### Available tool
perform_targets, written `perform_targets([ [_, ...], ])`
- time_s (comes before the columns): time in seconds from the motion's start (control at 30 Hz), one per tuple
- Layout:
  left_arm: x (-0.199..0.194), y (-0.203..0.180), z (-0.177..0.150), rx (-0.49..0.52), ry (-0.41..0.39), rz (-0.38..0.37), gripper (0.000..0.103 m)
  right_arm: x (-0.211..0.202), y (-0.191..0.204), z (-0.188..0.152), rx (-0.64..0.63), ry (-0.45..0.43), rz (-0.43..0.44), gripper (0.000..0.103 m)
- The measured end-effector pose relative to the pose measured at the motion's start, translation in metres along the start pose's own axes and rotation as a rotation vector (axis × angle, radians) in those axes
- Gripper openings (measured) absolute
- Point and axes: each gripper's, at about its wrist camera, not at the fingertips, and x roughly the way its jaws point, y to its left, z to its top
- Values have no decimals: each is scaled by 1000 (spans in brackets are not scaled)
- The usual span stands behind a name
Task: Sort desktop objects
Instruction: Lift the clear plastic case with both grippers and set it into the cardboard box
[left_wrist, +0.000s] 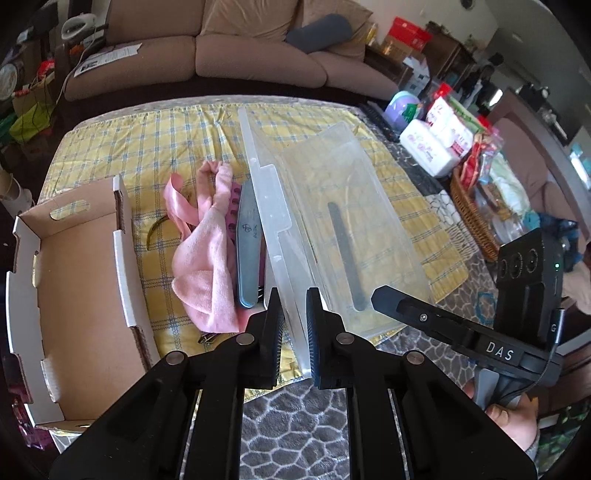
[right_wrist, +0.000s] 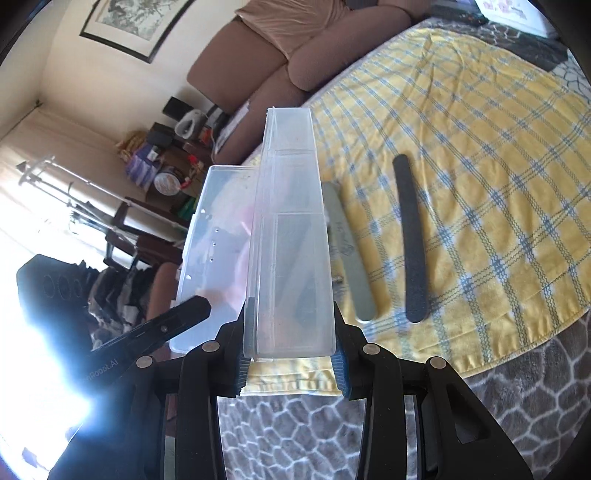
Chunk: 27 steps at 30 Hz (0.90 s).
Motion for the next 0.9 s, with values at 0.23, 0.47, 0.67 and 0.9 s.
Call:
perform_targets([
  [0.23,-81,46,-6,-21,-93,12,14,3,76,-7,-103,-3,78,38],
  [0.47,-121,133,-26,-137,-120,55,15,62,152,-25,-157,97,145,38],
  [0.67,-119,203,-38,-224,-104,97,17,139,184,-49,-108,205,169,38],
  [0.9,-89,242,-44,-278,-60,113,18,201,196,-66,-115,280,78,42],
])
